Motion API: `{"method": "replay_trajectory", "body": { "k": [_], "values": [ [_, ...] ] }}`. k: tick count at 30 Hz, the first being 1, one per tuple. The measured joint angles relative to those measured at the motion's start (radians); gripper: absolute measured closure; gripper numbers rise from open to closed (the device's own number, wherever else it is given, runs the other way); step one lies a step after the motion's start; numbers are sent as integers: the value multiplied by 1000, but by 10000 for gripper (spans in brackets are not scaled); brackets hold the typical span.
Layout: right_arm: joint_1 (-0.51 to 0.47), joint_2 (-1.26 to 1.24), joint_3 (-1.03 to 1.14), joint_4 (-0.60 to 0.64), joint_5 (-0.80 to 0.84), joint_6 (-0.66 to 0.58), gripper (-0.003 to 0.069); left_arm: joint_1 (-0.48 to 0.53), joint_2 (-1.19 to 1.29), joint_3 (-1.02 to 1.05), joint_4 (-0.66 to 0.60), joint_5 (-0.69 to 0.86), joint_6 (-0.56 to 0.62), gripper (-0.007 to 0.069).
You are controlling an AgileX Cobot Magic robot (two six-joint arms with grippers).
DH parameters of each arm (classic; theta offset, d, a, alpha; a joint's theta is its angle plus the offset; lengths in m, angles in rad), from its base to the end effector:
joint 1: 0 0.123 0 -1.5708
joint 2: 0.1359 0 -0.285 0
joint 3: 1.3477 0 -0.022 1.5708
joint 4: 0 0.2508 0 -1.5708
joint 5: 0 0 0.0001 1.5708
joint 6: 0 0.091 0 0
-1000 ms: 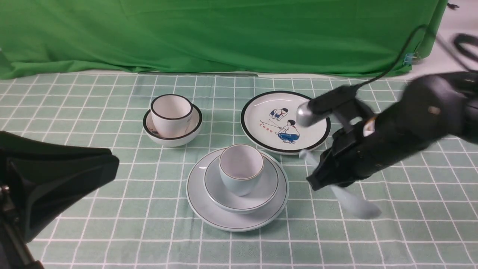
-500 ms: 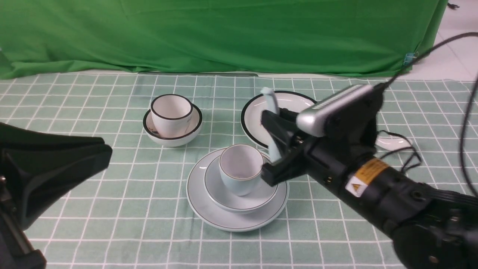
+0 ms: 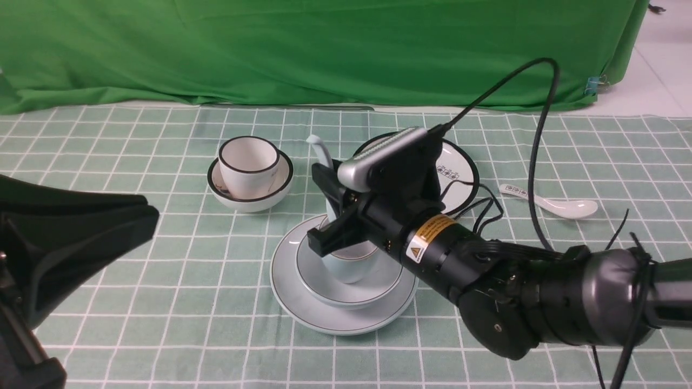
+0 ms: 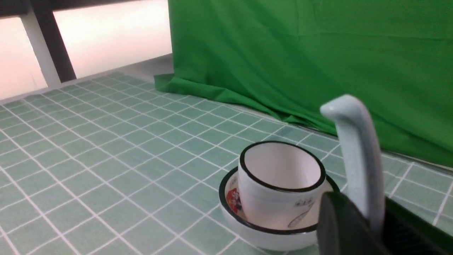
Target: Place the bowls on the plates on the blue tablecloth, put the cups on the bowls, and place the spoons in the cups.
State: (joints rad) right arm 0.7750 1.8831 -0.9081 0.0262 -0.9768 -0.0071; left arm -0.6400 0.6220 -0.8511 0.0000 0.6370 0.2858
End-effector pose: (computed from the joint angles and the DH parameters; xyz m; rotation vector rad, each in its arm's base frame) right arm 0.2796 0.2711 0.2072 -0.5496 1.4092 0.6153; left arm 0.0889 -0.0662 0.3890 0.8479 1.6989 -0.2414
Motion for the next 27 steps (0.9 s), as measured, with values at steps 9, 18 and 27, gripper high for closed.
{"method": "replay_trajectory", "body": {
  "k": [9,18,27],
  "values": [
    [0,89,-2,0,-5,7,526,0,0,0,13,-1,0,615],
    [0,83,-1,0,-10,19,248,0,0,0,17,-2,0,615],
    [5,-226,107,0,165,48,228,0,0,0,18,-4,-1,615]
  ]
}}
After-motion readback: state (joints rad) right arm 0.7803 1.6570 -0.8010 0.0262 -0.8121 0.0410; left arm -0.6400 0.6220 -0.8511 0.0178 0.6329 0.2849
